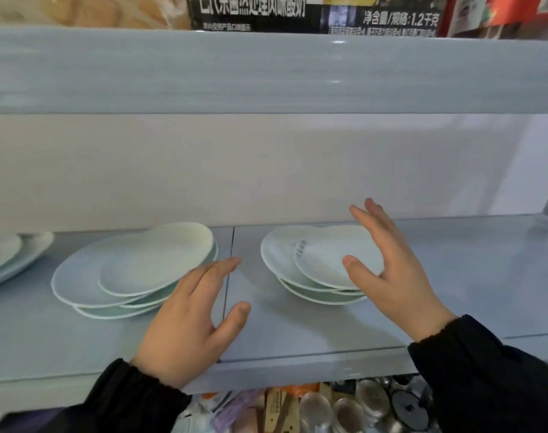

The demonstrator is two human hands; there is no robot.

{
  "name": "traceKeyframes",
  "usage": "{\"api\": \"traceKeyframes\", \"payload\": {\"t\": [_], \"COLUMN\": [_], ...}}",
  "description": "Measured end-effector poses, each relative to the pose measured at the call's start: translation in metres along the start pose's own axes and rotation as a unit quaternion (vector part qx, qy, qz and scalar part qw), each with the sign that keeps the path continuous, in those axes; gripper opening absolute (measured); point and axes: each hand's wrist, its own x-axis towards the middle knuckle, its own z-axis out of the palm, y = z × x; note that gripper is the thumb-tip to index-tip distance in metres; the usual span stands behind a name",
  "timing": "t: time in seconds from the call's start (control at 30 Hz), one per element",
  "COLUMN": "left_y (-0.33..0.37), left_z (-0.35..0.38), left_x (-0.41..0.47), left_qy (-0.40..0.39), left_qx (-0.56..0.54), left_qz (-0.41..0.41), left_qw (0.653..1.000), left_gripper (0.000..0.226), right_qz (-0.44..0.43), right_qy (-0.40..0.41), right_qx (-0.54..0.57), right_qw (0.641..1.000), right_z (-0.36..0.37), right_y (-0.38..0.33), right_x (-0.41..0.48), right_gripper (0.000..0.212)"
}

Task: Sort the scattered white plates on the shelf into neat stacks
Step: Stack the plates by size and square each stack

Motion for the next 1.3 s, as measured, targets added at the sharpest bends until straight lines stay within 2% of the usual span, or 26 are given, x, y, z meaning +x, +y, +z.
{"api": "traceKeyframes", "payload": {"t": [0.3,0.43,0.53,0.67,0.87,0.97,1.1,1.17,1.23,1.3], "left_y": [0.006,-0.001,-0.01,-0.032,-0.1,-0.135,-0.18,-0.205,-0.229,-0.244], "left_z": [-0.067,-0.088,-0.096,-0.106,-0.117,-0.123,-0.128,-0.125,-0.122,-0.12], "left_x": [-0.05,-0.077,-0.094,-0.108,-0.092,-0.064,-0.025,-0.02,-0.025,-0.029], "left_qy": [0.091,0.125,0.139,0.132,0.158,0.138,0.098,0.075,0.067,0.065], "left_qx": [0.048,0.047,0.049,0.036,-0.074,-0.118,-0.155,-0.145,-0.161,-0.175], "left_qz": [-0.143,-0.215,-0.238,-0.265,-0.282,-0.281,-0.257,-0.248,-0.257,-0.277], "left_qw": [0.984,0.967,0.96,0.954,0.943,0.942,0.949,0.955,0.951,0.942], "left_gripper": [0.05,0.051,0.047,0.05,0.056,0.052,0.051,0.051,0.057,0.064], "right_qz": [-0.083,-0.088,-0.097,-0.058,0.019,0.095,0.176,0.176,0.159,0.152], "right_qy": [-0.117,-0.187,-0.21,-0.241,-0.163,-0.11,0.0,-0.003,-0.045,-0.084], "right_qx": [0.112,0.157,0.151,0.167,0.18,0.2,0.232,0.193,0.151,0.155], "right_qw": [0.983,0.966,0.961,0.954,0.97,0.969,0.957,0.965,0.975,0.972], "right_z": [0.05,0.075,0.093,0.112,0.143,0.174,0.21,0.217,0.219,0.221], "right_y": [-0.039,-0.05,-0.055,-0.063,-0.092,-0.103,-0.099,-0.088,-0.079,-0.076], "right_x": [0.005,-0.01,-0.024,-0.029,0.006,0.027,0.038,0.038,0.037,0.037], "right_gripper": [0.067,0.069,0.072,0.073,0.069,0.067,0.065,0.065,0.062,0.056]}}
